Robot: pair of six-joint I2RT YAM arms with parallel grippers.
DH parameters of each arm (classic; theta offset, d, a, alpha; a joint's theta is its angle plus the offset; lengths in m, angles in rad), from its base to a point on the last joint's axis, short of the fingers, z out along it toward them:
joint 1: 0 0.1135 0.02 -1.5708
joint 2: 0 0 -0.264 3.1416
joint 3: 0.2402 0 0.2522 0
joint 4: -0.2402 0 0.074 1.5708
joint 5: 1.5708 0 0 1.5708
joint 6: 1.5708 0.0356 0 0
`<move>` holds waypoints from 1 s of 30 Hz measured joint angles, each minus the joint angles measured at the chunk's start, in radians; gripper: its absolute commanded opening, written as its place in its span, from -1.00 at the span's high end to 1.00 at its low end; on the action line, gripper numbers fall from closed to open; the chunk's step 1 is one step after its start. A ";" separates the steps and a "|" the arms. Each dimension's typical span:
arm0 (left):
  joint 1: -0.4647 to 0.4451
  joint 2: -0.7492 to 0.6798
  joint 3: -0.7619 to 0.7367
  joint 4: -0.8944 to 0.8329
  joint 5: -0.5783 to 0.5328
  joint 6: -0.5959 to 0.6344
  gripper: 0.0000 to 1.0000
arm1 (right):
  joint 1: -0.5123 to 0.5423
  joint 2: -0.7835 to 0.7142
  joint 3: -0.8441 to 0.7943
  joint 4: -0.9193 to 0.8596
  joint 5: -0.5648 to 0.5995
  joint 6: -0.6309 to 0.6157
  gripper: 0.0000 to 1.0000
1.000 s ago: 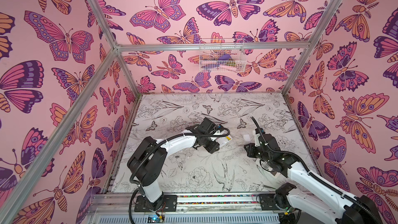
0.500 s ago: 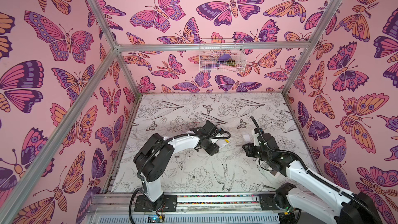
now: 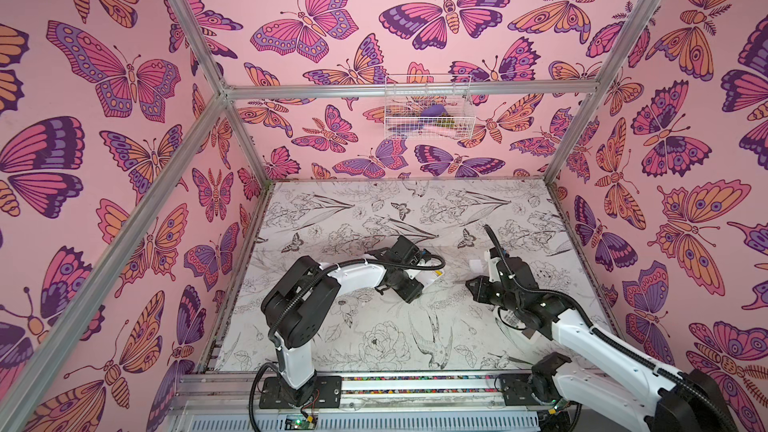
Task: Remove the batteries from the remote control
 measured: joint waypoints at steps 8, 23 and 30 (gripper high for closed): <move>-0.003 -0.003 0.000 0.000 0.001 -0.007 -0.59 | 0.000 0.000 -0.010 0.002 -0.010 0.010 1.00; 0.038 -0.189 -0.002 -0.026 -0.006 0.008 -0.89 | 0.015 0.050 -0.021 0.021 -0.010 0.024 1.00; 0.071 -0.222 -0.002 -0.039 -0.033 0.051 -0.98 | 0.015 0.096 0.005 0.026 -0.007 0.024 1.00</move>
